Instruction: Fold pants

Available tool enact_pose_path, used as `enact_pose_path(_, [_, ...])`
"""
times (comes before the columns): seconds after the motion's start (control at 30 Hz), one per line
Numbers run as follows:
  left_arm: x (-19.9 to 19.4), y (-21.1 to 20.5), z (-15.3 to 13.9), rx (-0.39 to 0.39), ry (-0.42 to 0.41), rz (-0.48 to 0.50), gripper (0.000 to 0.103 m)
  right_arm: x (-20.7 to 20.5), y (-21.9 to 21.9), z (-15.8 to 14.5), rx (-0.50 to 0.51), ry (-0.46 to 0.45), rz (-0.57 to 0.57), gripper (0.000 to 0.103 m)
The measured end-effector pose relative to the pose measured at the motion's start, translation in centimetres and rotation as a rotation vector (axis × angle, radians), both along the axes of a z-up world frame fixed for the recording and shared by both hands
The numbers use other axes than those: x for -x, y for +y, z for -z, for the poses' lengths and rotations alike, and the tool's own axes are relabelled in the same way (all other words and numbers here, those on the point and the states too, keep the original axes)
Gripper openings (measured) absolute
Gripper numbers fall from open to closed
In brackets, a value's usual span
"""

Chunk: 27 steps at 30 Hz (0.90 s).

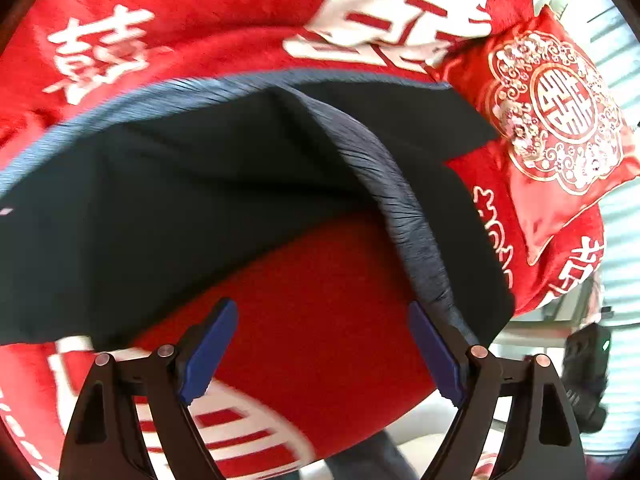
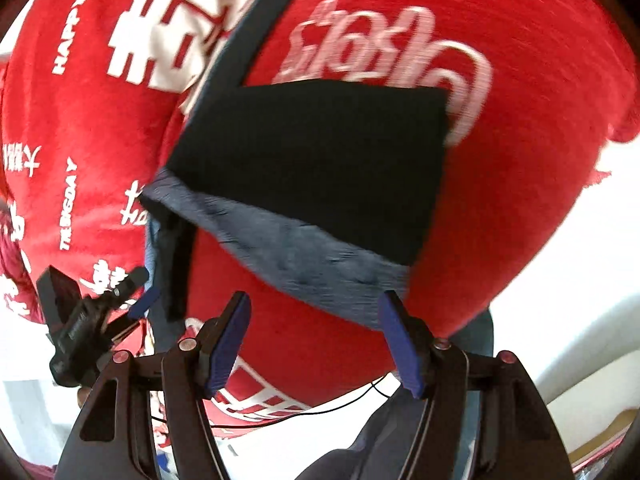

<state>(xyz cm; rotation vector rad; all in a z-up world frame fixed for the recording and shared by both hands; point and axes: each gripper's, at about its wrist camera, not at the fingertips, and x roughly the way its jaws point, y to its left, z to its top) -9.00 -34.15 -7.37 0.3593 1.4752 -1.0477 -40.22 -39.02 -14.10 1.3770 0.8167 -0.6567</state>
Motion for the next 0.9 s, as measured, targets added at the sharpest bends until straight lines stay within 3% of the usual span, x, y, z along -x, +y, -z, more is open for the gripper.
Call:
enact_pose_path(0.23, [3.5,-4.7,2.2,-0.002,0.047,0.047,0.088,2.1,-1.4,3.2,-0.057,-0.041,0.009,0.07])
enact_pose_path(0.37, [4.8,-6.3,3.2,-0.012,0.073,0.098,0.088,2.9,-2.0,4.4,-0.13,-0.198,0.005,0.07])
enact_pose_path(0.47, [5.6,-6.9,3.7,-0.032,0.065,0.106,0.088,1.9,-2.1,5.8,-0.211,-0.246,-0.03,0.069])
enact_pose_path(0.53, [5.7,-7.1,3.6,-0.028,0.051,0.1,0.086,1.3,-2.0,6.8,-0.256,-0.217,-0.041,0.043])
enact_pose_path(0.57, [5.6,-7.2,3.5,-0.034,0.046,0.095,0.071,1.4,-1.9,6.9,-0.272,-0.211,-0.037,0.025])
enact_pose_path(0.6, [5.5,-7.3,3.5,-0.037,0.048,0.096,0.047,1.6,-1.9,6.9,-0.276,-0.222,-0.024,0.02])
enact_pose_path(0.63, [5.3,-7.6,3.5,-0.04,0.068,0.103,0.039,1.6,-2.2,6.2,-0.263,-0.243,-0.012,0.018])
enact_pose_path(0.67, [5.1,-7.8,3.4,-0.036,0.093,0.1,0.034,1.4,-2.6,5.3,-0.24,-0.259,-0.012,0.017])
enact_pose_path(0.9, [3.1,-11.0,-0.9,0.061,0.052,0.077,0.034,-0.6,-9.0,-2.2,-0.08,-0.332,-0.043,0.016])
